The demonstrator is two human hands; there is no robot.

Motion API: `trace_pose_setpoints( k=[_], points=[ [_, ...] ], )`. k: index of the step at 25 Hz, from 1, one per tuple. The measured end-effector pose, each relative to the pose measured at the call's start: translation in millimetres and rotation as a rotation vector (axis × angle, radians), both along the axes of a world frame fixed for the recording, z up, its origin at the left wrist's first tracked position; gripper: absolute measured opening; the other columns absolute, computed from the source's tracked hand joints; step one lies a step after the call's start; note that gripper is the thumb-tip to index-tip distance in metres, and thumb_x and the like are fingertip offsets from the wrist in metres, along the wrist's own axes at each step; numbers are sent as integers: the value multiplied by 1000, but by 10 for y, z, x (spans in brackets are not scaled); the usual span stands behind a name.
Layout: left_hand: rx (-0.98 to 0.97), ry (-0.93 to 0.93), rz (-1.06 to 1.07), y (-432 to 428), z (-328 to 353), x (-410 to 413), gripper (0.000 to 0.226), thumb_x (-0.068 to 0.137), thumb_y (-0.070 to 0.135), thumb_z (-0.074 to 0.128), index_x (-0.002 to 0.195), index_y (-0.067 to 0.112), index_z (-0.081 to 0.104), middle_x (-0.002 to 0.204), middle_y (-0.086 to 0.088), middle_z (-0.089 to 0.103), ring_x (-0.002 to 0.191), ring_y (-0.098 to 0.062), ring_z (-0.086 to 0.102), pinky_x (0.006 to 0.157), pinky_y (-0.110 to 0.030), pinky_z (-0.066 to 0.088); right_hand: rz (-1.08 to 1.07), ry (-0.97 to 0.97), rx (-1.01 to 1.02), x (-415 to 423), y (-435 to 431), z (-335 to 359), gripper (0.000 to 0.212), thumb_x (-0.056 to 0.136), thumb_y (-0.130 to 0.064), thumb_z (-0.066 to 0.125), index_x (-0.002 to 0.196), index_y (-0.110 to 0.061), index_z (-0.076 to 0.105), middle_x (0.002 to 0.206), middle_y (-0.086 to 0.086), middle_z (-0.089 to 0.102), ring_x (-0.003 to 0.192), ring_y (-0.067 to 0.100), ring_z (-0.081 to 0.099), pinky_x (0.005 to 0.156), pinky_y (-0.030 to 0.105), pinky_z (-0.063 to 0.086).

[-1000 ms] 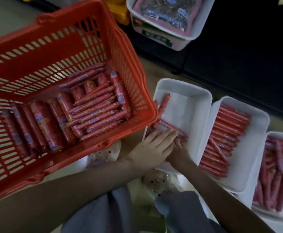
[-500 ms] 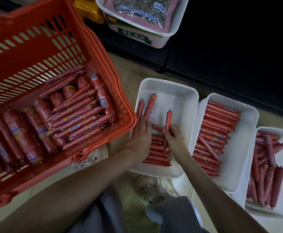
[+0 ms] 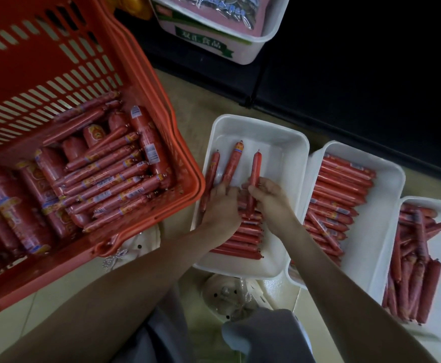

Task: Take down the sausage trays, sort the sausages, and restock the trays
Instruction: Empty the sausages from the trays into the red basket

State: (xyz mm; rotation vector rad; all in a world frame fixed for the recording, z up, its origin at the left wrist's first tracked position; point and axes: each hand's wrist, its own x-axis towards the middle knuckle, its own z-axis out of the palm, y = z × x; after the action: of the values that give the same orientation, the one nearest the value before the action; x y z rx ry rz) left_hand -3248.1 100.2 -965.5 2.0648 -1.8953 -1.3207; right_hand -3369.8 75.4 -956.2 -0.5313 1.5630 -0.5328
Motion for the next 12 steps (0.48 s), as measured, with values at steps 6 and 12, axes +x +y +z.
trace_pose_setpoints(
  k=[6,12],
  points=[
    [169,361,460,-145,216,-105,24,95,21,53,118,14,57,109,-2,64,102,-17,58,86,-25,41,19,-466,-34,-72,176,107,43,95,9,32,132,-3,50,123,14,62,117,23,58,100,32,47],
    [329,475,826,-58,56,44,5,86,11,57,88,15,57,82,-9,67,76,-24,69,79,-47,56,952,640,-131,-89,202,-227,63,86,-18,63,142,-20,34,141,5,42,132,24,35,111,38,25]
  ],
)
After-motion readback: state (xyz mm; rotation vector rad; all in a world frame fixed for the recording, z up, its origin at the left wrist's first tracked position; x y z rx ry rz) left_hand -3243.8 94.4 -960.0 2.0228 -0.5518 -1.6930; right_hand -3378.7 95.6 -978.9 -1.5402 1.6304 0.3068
